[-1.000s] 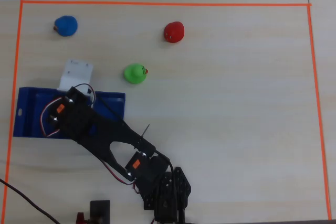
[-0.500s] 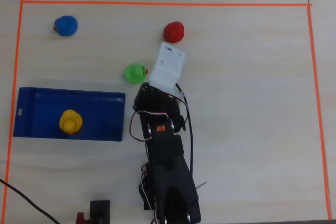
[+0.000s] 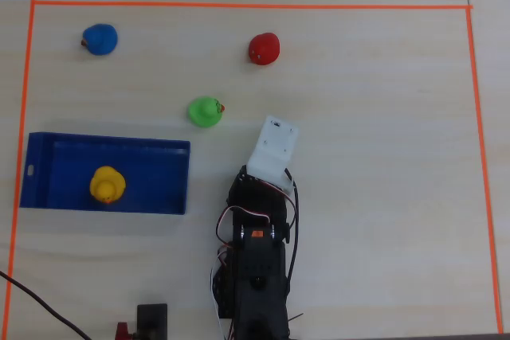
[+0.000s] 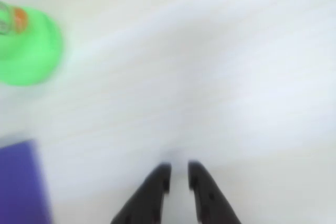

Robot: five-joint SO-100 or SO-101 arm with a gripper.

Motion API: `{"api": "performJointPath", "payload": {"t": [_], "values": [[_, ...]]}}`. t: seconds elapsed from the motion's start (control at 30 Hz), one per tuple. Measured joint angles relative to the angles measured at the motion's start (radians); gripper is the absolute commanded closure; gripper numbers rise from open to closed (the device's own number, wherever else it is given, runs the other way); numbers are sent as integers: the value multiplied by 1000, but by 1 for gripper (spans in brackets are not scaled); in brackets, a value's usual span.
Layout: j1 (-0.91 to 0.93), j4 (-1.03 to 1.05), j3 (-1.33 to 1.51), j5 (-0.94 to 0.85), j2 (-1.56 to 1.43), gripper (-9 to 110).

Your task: Grasp yellow duck and put it into box.

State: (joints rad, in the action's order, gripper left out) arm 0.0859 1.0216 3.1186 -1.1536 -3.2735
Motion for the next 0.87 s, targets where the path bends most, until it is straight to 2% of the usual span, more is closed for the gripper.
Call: {"api": "performJointPath", "payload": {"t": [0.23,0.87], "values": [[0,249,0,-49,-35,101],[2,256,0,-40,-38,101]]}}
